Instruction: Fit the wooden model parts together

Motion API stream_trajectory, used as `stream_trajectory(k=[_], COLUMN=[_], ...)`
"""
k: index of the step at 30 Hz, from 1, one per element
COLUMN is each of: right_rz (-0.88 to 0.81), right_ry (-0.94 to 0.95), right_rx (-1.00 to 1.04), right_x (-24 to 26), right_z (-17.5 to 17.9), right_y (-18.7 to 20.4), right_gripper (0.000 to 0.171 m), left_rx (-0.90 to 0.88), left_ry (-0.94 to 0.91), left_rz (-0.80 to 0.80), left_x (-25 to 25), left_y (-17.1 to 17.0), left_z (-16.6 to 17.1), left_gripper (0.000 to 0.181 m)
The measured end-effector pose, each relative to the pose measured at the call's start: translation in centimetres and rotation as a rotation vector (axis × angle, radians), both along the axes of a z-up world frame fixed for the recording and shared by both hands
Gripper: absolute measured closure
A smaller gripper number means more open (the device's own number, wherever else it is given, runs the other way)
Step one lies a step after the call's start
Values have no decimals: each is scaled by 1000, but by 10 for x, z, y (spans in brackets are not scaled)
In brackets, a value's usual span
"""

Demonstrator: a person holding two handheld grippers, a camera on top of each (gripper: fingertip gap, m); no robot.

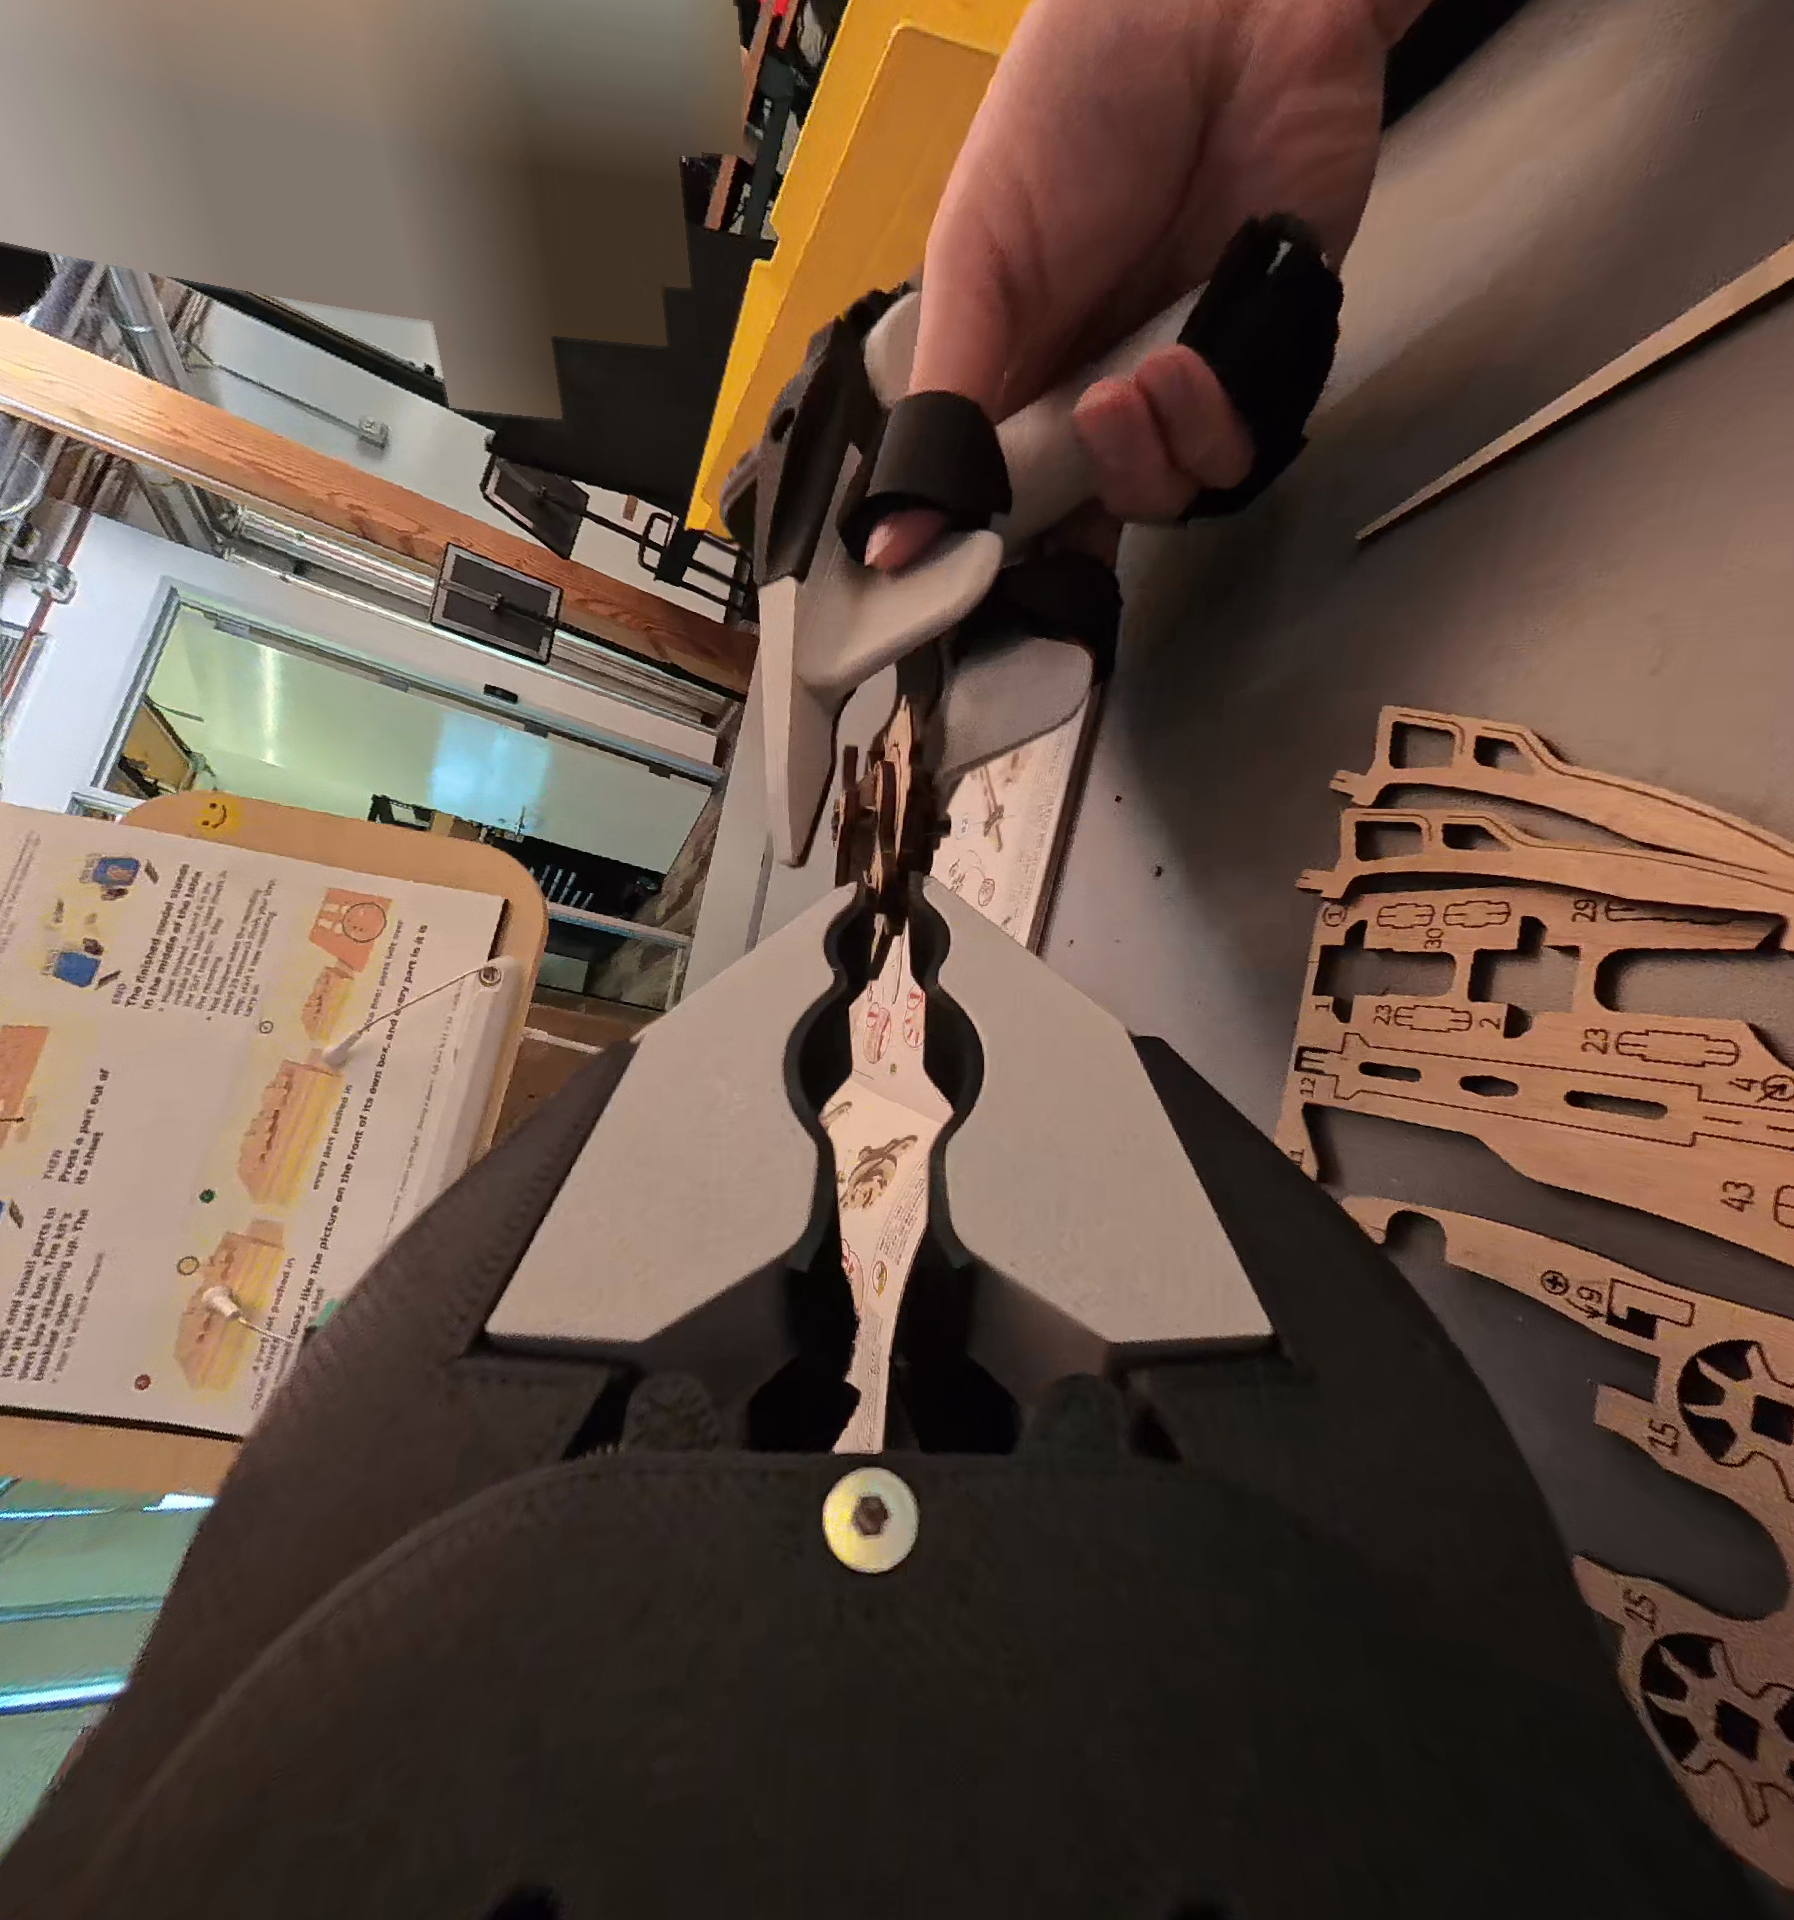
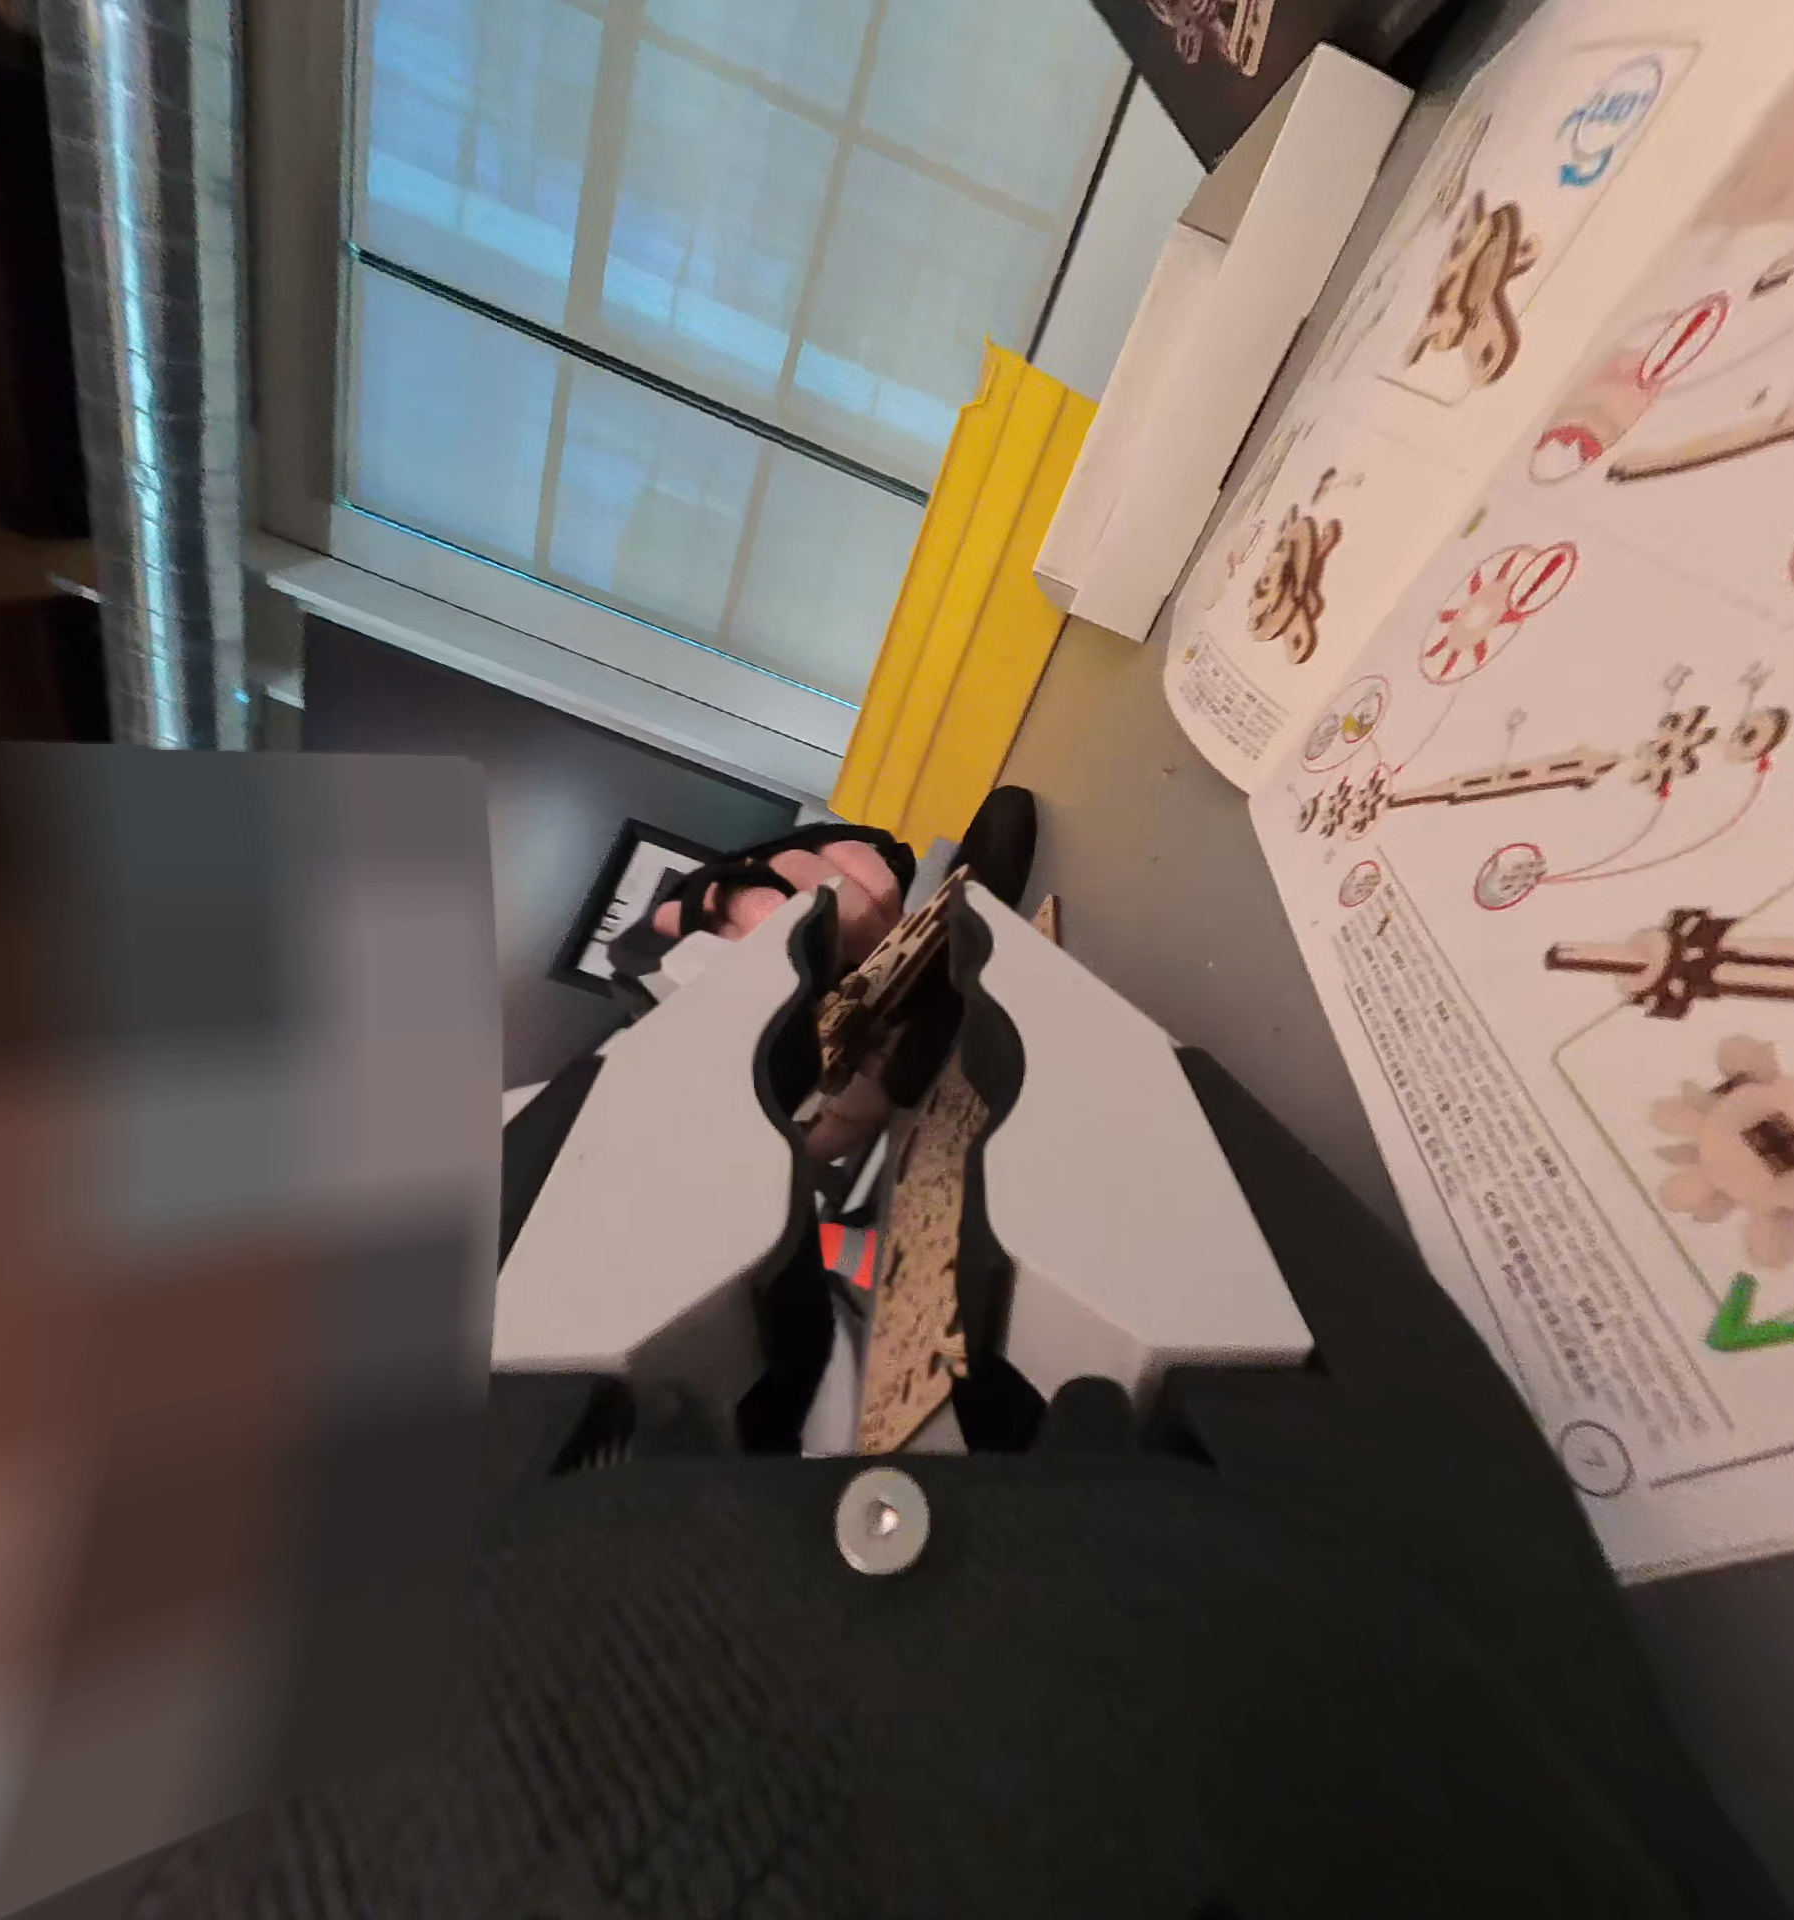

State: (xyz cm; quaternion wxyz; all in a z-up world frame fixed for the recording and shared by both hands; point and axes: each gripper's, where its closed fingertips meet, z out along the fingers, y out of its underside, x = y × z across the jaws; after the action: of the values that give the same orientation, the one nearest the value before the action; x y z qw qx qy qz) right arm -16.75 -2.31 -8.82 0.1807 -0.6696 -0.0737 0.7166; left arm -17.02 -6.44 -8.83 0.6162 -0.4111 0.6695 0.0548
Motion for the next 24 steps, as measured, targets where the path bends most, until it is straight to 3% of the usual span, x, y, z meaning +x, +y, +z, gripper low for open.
stream_trajectory(k=[8, 14, 18, 24], right_rz=[-43, -32, -10, -67], right_ry=[-30, -168, -206, -382], right_rx=[159, 672, 1017, 1347], right_x=[9, 7, 4, 3], right_z=[13, 38, 52, 47], right_y=[7, -10, -34, -38], right_gripper=[145, 136, 132, 114], left_rx=[52, 65, 171, 194], left_ry=[4, -97, -103, -104], left_rz=[11, 8, 8, -17], left_x=[-3, -9, -15, -14], left_y=[2, 2, 2, -3], left_z=[3, 23, 33, 34], left_gripper=[178, 178, 178, 178])
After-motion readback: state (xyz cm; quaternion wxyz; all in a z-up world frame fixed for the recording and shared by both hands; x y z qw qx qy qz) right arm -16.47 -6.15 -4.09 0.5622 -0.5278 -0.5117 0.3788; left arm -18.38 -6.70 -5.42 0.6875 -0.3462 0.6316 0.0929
